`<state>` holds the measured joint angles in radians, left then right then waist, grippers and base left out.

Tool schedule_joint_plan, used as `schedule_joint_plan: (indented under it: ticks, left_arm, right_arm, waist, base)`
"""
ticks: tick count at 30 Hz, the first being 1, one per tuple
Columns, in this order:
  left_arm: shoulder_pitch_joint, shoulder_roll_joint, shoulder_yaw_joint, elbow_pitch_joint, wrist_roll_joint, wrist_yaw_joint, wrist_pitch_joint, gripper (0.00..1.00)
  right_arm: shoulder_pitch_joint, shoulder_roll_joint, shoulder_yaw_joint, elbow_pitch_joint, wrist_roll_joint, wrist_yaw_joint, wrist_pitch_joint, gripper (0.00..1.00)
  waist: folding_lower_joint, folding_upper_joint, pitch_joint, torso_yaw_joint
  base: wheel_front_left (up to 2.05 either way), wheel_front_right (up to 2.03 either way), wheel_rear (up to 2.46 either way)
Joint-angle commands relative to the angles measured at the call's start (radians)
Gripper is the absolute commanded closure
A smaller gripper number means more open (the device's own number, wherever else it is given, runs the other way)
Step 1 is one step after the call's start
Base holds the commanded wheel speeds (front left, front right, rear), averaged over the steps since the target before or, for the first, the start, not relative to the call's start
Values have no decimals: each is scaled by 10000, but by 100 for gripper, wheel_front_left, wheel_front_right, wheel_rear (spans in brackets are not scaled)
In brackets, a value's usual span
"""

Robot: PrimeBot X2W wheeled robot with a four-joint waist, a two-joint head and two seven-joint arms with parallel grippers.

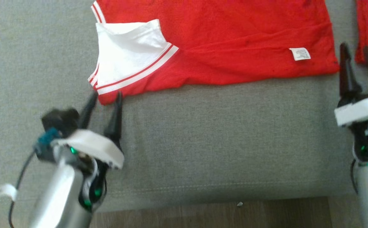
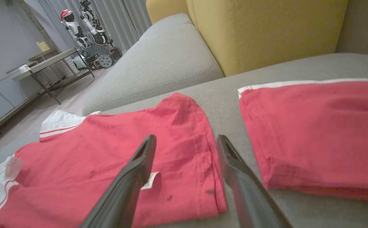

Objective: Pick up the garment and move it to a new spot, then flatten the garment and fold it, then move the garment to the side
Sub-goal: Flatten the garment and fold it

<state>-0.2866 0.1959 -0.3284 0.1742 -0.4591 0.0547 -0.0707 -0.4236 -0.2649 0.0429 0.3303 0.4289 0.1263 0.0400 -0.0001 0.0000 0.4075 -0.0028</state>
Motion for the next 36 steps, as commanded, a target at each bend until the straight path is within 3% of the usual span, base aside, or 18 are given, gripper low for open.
schedule_joint_plan:
  ticks: [1,7,12,13,16,33,34,35,36]
  left_arm:
    - [83,134,247,-411,41,176,122,0]
    - [389,342,199,-198,698,997,209,0]
    - [134,399,117,238,789,1025,318,0]
    - [86,422,66,329,796,970,369,38]
    - [-78,473,15,523,837,868,228,100]
    - [-604,656,-326,837,1044,552,-187,100]
    - [-619,665,-337,852,1038,541,-185,100]
    - [-634,677,-341,874,1028,531,-188,100]
    - [-647,688,-345,903,1018,519,-191,100]
  right_arm:
    - [269,64,194,-488,12,44,-115,0]
    - [696,417,252,-665,-23,44,-124,0]
    - [795,487,225,-577,-29,44,-44,0]
    - [790,501,210,-546,-41,44,-17,0]
    - [760,496,157,-416,-143,44,98,0]
    - [-680,459,-77,1943,-1112,44,1069,0]
    - [-766,455,-50,2115,-1124,44,1089,13]
    - [-841,442,33,2271,-1116,44,1132,71]
    - [-898,433,101,2406,-1065,44,1153,100]
  waist:
    - [1,0,-96,-71]
    - [1,0,-231,-206]
    - [1,0,-221,-283]
    - [1,0,-212,-302]
    - [1,0,-197,-332]
    - [1,0,-43,81]
    - [1,0,-44,105]
    - [1,0,-51,127]
    - [1,0,-65,147]
  base:
    - [0,0,0]
    - [0,0,0]
    - [0,0,0]
    - [0,0,0]
    - [0,0,0]
    - [0,0,0]
    - [0,0,0]
    - [0,0,0]
    - [0,0,0]
